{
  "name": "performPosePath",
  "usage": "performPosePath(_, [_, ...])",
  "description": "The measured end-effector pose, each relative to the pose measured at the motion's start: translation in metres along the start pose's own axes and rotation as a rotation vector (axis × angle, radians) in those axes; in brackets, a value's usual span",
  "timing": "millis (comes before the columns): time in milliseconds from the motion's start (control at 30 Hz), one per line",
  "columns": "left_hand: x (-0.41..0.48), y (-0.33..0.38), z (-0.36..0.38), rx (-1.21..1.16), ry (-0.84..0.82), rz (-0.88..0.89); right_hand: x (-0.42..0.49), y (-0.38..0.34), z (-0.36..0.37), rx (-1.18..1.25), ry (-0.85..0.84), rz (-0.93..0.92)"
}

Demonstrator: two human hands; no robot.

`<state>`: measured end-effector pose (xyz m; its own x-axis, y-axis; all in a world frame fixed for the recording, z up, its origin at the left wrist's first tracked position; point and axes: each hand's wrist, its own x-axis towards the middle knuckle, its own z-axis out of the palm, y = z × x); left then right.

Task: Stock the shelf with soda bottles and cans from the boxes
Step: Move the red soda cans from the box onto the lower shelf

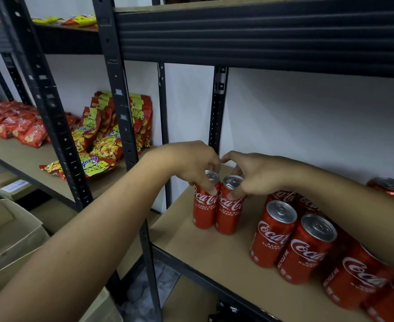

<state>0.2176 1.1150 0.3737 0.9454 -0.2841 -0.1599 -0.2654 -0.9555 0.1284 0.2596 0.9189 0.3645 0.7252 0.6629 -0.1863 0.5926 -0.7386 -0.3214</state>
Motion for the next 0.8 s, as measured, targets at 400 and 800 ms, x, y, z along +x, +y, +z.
performPosePath(400, [-0.01,-0.004,-0.004,-0.066,-0.031,-0.009,-0.007,-0.009,0.006,0.112,-0.024,-0.02])
performPosePath(800, [-0.013,-0.005,-0.007,-0.021,-0.067,-0.009,-0.017,-0.018,0.009,0.134,-0.028,-0.017])
